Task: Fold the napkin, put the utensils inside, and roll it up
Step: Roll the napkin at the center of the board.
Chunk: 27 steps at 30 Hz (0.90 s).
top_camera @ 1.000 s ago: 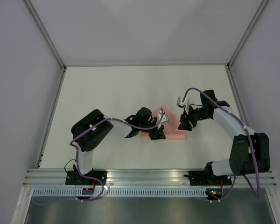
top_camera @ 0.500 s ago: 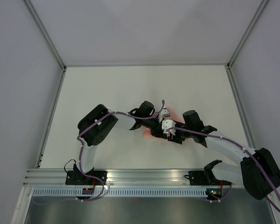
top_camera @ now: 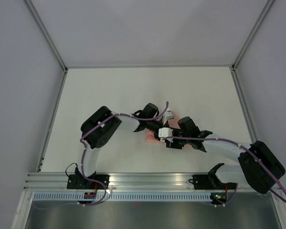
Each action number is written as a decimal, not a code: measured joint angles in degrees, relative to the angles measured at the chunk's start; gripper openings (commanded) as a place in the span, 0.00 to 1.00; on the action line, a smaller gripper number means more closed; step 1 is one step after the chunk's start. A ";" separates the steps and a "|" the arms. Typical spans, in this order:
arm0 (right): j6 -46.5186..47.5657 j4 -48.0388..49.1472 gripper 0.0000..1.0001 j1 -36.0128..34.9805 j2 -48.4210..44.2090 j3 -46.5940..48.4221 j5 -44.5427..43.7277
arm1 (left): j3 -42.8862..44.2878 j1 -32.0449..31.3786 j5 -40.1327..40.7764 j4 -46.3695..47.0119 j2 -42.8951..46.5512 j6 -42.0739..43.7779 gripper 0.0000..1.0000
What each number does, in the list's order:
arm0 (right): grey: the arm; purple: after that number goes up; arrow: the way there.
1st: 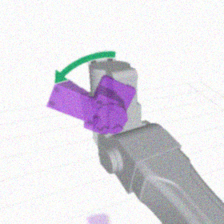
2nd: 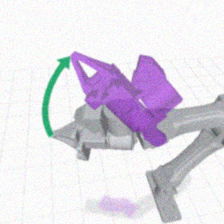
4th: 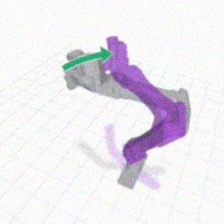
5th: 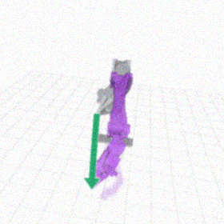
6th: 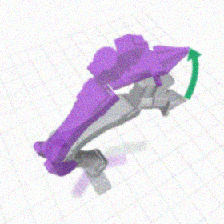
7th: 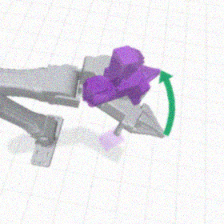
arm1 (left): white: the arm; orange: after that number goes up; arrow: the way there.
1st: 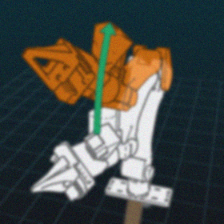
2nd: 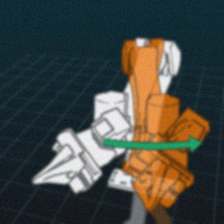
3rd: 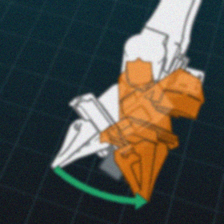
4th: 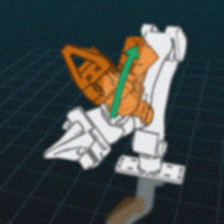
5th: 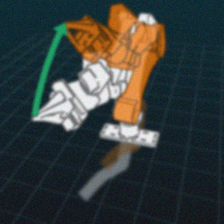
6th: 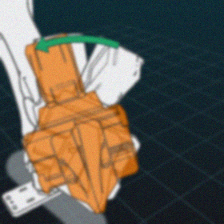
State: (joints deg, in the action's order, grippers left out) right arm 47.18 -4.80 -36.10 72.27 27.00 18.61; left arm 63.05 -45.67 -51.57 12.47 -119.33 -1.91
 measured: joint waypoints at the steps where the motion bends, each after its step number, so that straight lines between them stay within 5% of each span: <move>1: -0.11 0.15 0.54 -0.11 0.59 0.00 -0.28 | 0.11 0.02 -0.04 -0.17 -0.02 -0.09 0.03; 9: -1.68 1.49 0.24 -0.55 2.51 0.24 0.68 | 0.17 0.96 0.50 -0.90 0.42 -1.51 0.07; 27: -1.90 2.99 0.09 -0.57 5.29 1.77 1.55 | -1.75 2.16 1.99 -0.37 2.27 -3.45 0.16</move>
State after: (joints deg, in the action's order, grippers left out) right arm 45.28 -1.80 -36.67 77.56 28.77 20.16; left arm 61.30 -43.51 -49.58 12.10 -117.05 -5.37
